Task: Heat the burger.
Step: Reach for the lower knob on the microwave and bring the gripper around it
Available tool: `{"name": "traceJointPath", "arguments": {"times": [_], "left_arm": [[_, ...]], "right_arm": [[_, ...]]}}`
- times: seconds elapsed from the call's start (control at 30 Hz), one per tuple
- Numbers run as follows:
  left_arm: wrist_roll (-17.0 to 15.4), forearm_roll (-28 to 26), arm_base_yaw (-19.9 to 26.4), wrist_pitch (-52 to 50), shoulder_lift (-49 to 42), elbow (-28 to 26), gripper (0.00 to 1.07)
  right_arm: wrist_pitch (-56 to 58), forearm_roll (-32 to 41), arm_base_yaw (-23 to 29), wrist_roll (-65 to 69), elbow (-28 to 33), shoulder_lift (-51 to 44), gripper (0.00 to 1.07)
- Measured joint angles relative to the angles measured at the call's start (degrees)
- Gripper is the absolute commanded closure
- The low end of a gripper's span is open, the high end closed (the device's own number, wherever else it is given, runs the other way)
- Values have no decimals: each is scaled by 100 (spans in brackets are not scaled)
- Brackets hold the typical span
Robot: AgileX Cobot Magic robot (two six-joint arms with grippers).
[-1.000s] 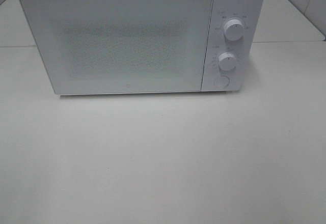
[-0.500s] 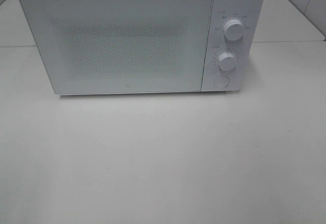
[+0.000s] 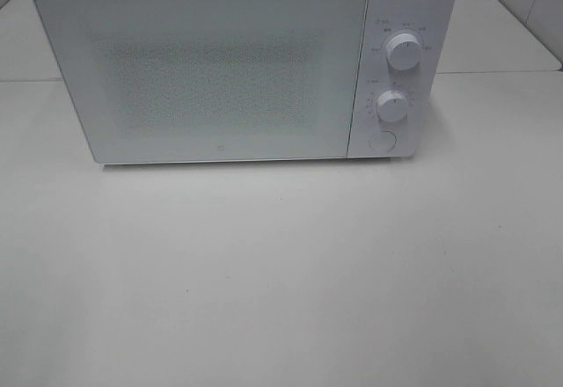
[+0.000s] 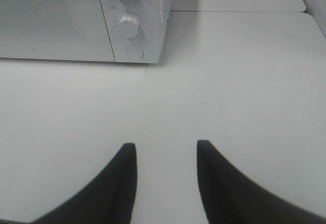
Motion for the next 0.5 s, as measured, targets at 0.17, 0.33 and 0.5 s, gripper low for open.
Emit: {"name": "traceJointPath", "arguments": {"times": [0.17, 0.33, 0.5], "left_arm": [[0, 0, 0, 0, 0, 0, 6], [0, 0, 0, 0, 0, 0, 6], [0, 0, 0, 0, 0, 0, 6]], "right_arm": [[0, 0, 0, 0, 0, 0, 40], [0, -6, 0, 0, 0, 0, 21], [-92, -504, -6, -143, -6, 0, 20]]}}
